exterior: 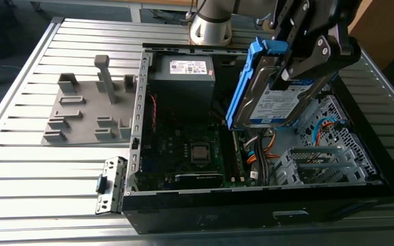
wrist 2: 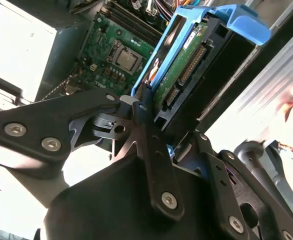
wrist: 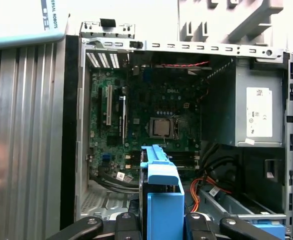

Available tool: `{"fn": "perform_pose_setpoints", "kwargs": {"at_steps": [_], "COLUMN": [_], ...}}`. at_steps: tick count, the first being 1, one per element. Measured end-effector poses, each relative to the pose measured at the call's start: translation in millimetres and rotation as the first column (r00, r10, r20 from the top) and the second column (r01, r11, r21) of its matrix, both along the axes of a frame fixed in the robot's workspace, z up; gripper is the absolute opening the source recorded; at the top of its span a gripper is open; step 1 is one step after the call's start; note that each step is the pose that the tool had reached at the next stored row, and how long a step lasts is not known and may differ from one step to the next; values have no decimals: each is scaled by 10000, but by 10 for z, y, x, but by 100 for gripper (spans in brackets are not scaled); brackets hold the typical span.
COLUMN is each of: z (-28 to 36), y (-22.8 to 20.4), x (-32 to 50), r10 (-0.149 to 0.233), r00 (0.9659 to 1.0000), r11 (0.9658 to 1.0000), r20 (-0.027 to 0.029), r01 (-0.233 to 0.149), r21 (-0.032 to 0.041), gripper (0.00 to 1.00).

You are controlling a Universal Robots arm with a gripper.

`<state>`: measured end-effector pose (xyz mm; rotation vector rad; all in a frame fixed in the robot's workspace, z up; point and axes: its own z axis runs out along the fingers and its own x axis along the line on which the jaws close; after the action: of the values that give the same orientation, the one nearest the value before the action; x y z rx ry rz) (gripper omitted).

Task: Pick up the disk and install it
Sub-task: 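Pick up the disk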

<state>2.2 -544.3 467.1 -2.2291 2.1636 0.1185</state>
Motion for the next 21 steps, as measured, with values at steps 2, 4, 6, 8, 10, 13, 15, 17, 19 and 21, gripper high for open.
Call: {"fn": "perform_pose_setpoints", "kwargs": {"at_steps": [2,4,6,8,10,13,15,17,19,21], "z": [-3,-10,-16,-26,-30,-31,-32,-31,-32,-31], "y": [-38,-76,-97,-115,-141,-165,-187,-209,-251,-295], "x": [0,0,-1,0,2,1,1,1,1,1], "r10": [-21,-96,-247,-402,-485,-488,-487,-487,-487,-487], "r00": [10000,10000,9997,9992,9988,9988,9988,9988,9988,9988], "r11": [10000,9999,9997,9992,9988,9988,9988,9988,9988,9988], "r20": [0,-1,0,0,-1,0,1,1,2,2], "r01": [21,96,247,402,485,488,487,487,487,487], "r21": [32,34,33,34,32,19,9,-3,-12,-19], "gripper": [36,36,36,36,36,36,36,36,36,36]}}
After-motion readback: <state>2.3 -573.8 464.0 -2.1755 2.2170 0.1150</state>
